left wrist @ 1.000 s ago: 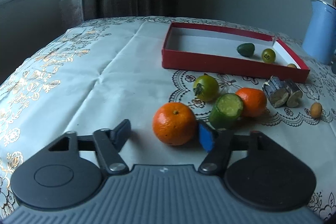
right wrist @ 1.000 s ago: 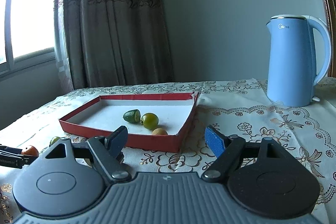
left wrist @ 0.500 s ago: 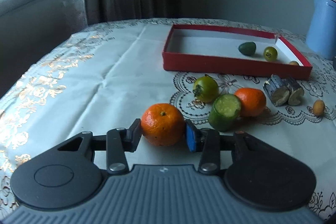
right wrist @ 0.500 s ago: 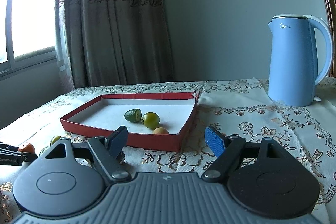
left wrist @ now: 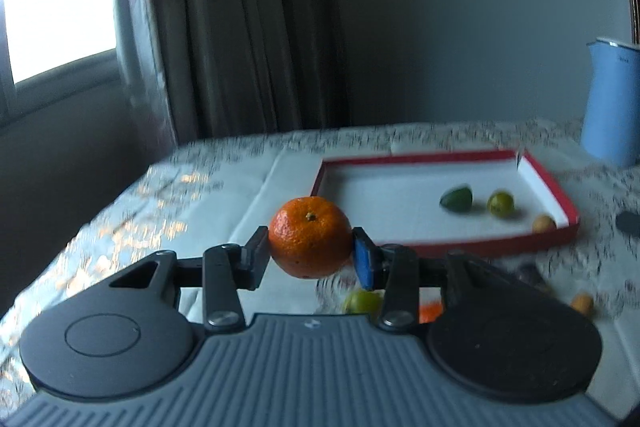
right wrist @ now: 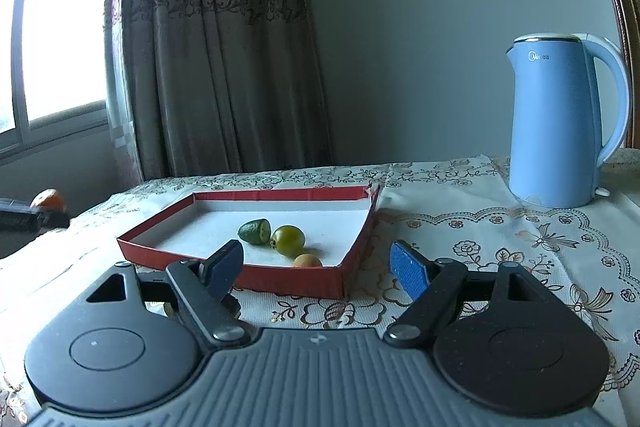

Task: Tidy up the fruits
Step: 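Carry the tangerine into the red box and open the left gripper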

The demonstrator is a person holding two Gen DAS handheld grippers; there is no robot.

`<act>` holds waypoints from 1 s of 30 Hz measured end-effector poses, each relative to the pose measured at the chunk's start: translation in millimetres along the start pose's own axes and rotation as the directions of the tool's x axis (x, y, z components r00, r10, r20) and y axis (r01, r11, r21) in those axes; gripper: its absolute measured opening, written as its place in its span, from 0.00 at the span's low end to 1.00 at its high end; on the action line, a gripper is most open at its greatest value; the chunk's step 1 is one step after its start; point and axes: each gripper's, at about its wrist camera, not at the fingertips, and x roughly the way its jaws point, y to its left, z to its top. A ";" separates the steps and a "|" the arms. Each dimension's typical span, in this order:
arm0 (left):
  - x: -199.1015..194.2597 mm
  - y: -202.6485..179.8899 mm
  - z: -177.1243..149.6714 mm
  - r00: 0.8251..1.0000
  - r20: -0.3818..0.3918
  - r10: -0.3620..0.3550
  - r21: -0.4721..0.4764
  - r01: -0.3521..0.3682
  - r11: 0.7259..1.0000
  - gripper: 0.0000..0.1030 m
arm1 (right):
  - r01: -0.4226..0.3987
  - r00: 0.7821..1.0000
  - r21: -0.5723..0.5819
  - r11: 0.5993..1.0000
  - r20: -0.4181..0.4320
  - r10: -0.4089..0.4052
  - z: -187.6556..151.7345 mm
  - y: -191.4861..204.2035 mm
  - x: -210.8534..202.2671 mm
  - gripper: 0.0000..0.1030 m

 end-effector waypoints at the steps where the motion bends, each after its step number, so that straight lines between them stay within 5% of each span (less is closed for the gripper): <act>1: 4.3 -4.0 6.6 1.000 0.009 0.002 0.002 -0.002 1.000 0.38 | -0.002 1.000 0.002 1.000 0.000 0.002 0.1 -0.6 0.0 0.78; 12: 82.7 -34.0 40.5 0.999 -0.034 0.031 -0.004 -0.031 1.000 0.38 | -0.012 1.000 0.034 0.999 -0.012 0.013 2.5 -7.7 2.5 0.78; 30: 159.5 -41.2 18.8 0.981 -0.194 -0.010 -0.035 0.003 0.999 0.39 | -0.023 0.999 0.063 0.998 -0.045 0.026 1.5 -8.1 7.8 0.78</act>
